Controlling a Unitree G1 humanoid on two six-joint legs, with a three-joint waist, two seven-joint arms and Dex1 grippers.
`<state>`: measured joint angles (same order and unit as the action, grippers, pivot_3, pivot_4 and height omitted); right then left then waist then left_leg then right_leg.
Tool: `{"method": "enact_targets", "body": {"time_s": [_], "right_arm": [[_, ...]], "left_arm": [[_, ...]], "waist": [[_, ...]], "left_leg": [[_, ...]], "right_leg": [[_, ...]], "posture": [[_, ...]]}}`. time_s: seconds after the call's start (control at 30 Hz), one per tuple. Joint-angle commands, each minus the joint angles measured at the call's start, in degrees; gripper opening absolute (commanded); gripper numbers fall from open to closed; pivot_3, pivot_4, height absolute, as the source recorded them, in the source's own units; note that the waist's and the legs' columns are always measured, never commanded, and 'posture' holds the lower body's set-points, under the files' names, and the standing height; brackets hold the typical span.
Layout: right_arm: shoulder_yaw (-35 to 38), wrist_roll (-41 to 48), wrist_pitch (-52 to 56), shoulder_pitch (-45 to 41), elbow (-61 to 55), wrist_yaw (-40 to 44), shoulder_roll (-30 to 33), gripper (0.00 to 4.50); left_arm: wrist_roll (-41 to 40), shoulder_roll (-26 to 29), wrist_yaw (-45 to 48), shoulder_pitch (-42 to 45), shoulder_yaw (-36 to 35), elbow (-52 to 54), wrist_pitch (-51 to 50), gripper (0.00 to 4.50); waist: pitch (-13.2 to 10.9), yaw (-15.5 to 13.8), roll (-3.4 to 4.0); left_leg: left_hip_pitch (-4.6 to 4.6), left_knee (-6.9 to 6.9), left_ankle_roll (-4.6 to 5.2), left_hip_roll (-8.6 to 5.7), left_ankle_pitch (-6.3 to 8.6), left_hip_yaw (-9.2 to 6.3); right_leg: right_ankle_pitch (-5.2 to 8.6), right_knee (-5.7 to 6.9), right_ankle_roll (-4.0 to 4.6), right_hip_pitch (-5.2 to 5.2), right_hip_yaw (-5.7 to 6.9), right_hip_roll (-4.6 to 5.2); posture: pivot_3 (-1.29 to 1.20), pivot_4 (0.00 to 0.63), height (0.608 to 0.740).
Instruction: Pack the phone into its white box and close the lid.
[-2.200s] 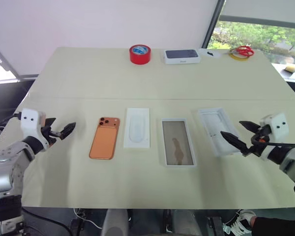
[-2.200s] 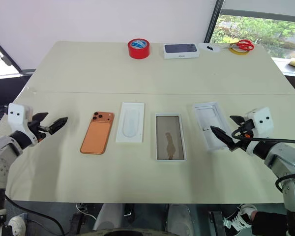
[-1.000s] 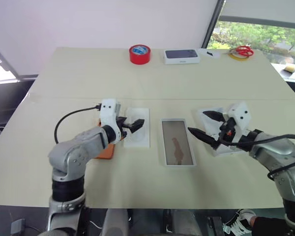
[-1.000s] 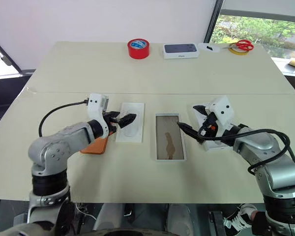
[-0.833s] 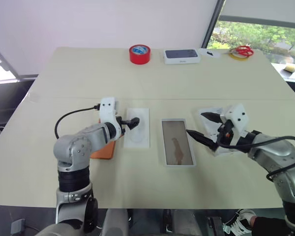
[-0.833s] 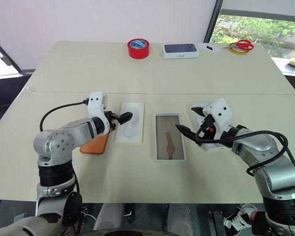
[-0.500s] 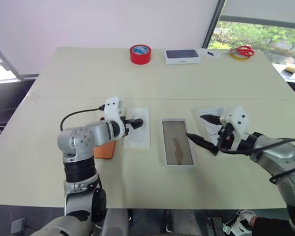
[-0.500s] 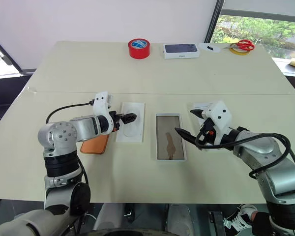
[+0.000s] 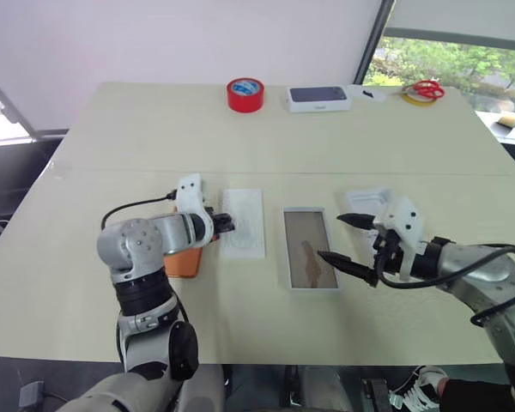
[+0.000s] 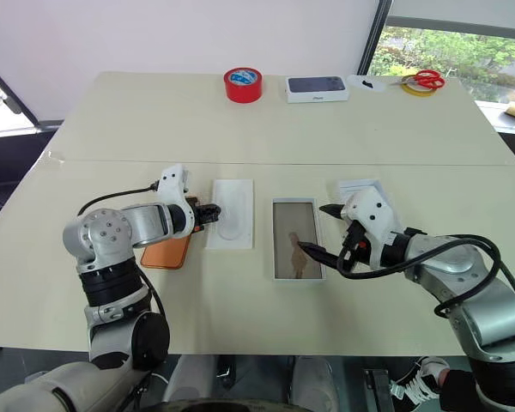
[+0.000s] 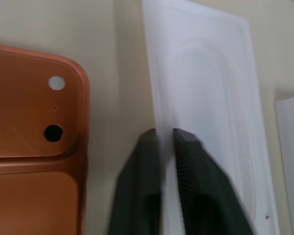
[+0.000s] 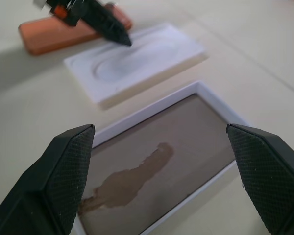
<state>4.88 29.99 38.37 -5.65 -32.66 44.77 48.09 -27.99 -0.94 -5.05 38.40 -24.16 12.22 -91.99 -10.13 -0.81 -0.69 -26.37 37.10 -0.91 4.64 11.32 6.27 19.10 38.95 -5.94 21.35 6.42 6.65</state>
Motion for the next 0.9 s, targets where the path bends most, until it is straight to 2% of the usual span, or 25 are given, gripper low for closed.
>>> {"method": "enact_targets", "body": {"time_s": [0.03, 0.33, 0.43, 0.67, 0.9], "right_arm": [[-5.33, -2.59, 0.19, -0.31, -3.98, 2.54, 3.14, 4.50], [-20.03, -12.16, -0.49, -4.05, -1.83, 5.43, 5.53, 4.50], [-23.17, -14.58, -0.62, -5.83, 0.21, 5.97, 4.45, 3.65], [-26.69, -19.29, -4.21, -8.24, 2.07, 7.71, 3.43, 0.15], [-30.89, -23.73, -7.42, -16.83, 8.07, 9.06, -3.01, 0.06]], "left_arm": [[0.72, -0.17, 1.22, 0.79, -1.46, 0.68, 0.36, 0.03], [-0.47, -2.82, 3.73, 4.56, -10.11, 1.12, 0.56, 0.03], [-1.46, -3.14, 5.01, 6.11, -13.73, 1.50, -0.37, 0.00], [-2.22, -2.38, 6.54, 7.32, -16.83, 1.89, -0.51, 0.00], [-2.04, -0.55, 7.07, 12.09, -23.02, 0.14, -0.50, 0.00]], "waist": [[0.00, 0.05, 0.00], [-0.07, 0.06, -0.13], [-0.14, 0.05, -0.24], [-0.14, 0.10, -0.30], [-0.27, 0.41, -0.52]], "left_leg": [[0.00, 0.00, 0.00, 0.00, 0.00, 0.00], [-0.01, -0.01, -0.03, 0.01, -0.02, -0.03], [-0.01, 0.00, -0.17, 0.01, -0.10, -0.03], [-0.01, -0.01, -0.23, 0.02, -0.14, -0.04], [-0.01, -0.02, -0.34, 0.10, -0.20, -0.06]], "right_leg": [[0.00, 0.00, 0.00, 0.01, 0.00, 0.00], [0.00, 0.00, 0.00, 0.02, 0.01, -0.01], [0.00, 0.00, 0.00, 0.02, 0.02, 0.00], [0.00, 0.00, 0.00, 0.01, 0.03, 0.00], [-0.01, 0.02, 0.02, 0.04, 0.03, -0.11]], "posture": [[0.00, 0.150, 0.730], [0.00, 0.150, 0.730], [0.00, 0.150, 0.730], [0.00, 0.150, 0.730], [0.00, 0.150, 0.730]]}}
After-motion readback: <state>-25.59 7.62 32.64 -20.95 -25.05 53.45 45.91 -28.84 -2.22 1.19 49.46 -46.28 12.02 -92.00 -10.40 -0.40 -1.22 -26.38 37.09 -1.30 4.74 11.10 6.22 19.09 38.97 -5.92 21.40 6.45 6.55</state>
